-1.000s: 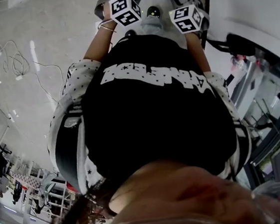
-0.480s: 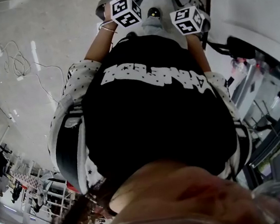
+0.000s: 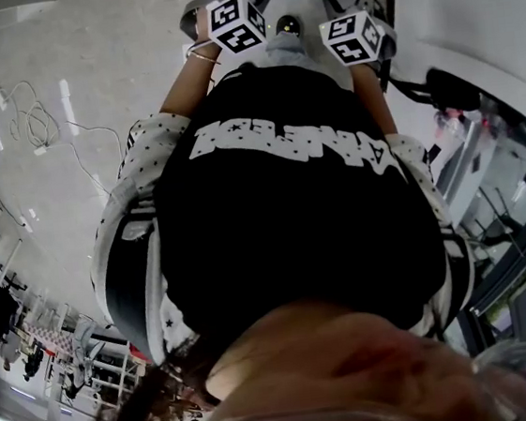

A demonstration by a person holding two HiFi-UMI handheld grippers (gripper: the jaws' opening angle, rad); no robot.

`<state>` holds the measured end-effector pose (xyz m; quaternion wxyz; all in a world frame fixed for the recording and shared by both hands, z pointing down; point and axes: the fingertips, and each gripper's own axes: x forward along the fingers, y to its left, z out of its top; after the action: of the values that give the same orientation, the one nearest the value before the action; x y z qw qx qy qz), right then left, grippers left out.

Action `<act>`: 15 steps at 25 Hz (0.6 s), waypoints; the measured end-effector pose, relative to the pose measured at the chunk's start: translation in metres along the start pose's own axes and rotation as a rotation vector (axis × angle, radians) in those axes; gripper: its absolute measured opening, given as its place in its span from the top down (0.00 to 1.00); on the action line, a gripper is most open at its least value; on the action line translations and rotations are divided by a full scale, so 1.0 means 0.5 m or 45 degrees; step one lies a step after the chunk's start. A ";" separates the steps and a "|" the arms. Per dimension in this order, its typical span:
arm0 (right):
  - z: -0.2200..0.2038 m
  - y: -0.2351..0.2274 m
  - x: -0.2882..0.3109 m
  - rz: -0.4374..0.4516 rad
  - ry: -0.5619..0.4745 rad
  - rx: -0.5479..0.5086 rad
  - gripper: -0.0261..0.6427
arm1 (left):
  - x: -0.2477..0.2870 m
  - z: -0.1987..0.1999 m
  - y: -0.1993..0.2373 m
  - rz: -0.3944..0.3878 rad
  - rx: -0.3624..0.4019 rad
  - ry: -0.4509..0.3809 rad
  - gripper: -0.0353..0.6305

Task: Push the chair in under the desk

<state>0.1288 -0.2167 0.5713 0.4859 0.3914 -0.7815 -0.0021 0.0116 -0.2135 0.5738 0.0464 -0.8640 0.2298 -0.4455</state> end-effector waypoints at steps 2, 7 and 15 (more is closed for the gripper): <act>0.002 -0.004 0.001 0.000 0.002 0.001 0.72 | 0.001 0.002 0.004 0.002 -0.002 0.001 0.73; 0.004 -0.011 0.009 0.003 0.001 -0.003 0.72 | 0.009 0.002 0.012 0.002 -0.006 0.005 0.73; -0.002 -0.020 0.032 0.004 -0.012 -0.006 0.72 | 0.033 -0.002 0.020 0.007 -0.009 0.013 0.73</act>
<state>0.1323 -0.2331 0.5800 0.4830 0.3889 -0.7845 -0.0050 0.0152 -0.2297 0.5839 0.0434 -0.8613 0.2338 -0.4491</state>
